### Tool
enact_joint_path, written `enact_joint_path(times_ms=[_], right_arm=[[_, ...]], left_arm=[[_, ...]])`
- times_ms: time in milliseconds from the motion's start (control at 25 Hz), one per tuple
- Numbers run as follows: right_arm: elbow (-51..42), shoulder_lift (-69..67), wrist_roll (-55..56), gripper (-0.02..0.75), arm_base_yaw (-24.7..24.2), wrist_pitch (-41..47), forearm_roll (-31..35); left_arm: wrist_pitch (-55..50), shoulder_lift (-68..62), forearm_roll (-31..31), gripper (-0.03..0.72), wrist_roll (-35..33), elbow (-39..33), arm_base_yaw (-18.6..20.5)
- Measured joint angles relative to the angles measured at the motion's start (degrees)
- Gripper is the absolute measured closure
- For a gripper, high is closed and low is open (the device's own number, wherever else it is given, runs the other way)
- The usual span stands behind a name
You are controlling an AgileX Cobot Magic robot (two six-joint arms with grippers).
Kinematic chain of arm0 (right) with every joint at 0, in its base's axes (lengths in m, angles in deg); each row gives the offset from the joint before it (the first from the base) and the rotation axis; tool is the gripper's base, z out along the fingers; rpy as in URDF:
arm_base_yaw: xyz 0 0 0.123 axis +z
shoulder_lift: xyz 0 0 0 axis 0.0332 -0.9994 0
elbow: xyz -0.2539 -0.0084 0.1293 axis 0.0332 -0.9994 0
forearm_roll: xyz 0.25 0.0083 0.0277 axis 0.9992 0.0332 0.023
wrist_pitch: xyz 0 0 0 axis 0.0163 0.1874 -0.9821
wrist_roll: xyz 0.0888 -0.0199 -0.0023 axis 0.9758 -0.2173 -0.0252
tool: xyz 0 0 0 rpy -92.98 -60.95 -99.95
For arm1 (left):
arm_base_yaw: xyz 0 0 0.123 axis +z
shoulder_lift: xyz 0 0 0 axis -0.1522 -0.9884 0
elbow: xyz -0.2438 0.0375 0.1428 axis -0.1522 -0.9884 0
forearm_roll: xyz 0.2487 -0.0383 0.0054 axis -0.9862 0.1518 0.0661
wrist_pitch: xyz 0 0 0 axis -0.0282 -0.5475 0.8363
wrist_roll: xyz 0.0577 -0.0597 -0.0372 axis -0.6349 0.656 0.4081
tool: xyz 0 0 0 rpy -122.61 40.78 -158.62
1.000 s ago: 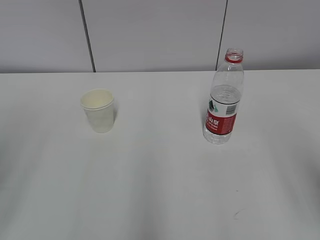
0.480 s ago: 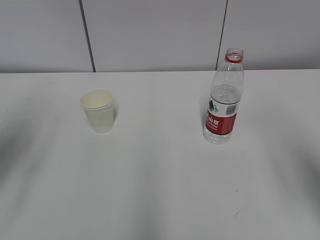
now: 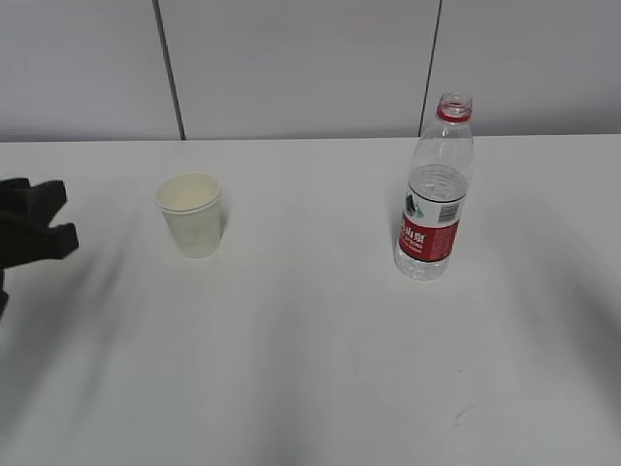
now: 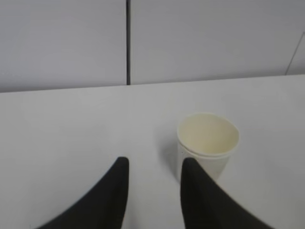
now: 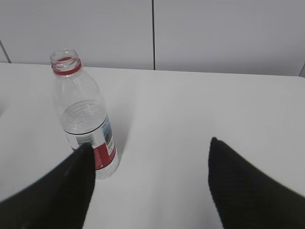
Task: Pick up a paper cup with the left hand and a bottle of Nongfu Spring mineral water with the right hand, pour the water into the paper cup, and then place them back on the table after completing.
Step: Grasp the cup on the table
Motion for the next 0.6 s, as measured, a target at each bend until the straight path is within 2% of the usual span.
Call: enact_joint_path(times_ms=[160,400,600], right_arm=[[0.0,-2.2,0.0,0.189,0.0,-2.4,0.1],[0.0,-5.3,0.0,0.189,0.0,-6.0,2.1],[0.0,-6.8,0.0,0.189,0.0,-10.2,2.4]], left_arm=[[7.7,-5.9,-0.6,0.448,1.0,-2.9,-1.3],[18.9,-13.9,-5.5,0.448,1.4,-3.2,-1.4],[25.8,-20.2,-6.3,0.444,1.4,-3.2,-1.4]])
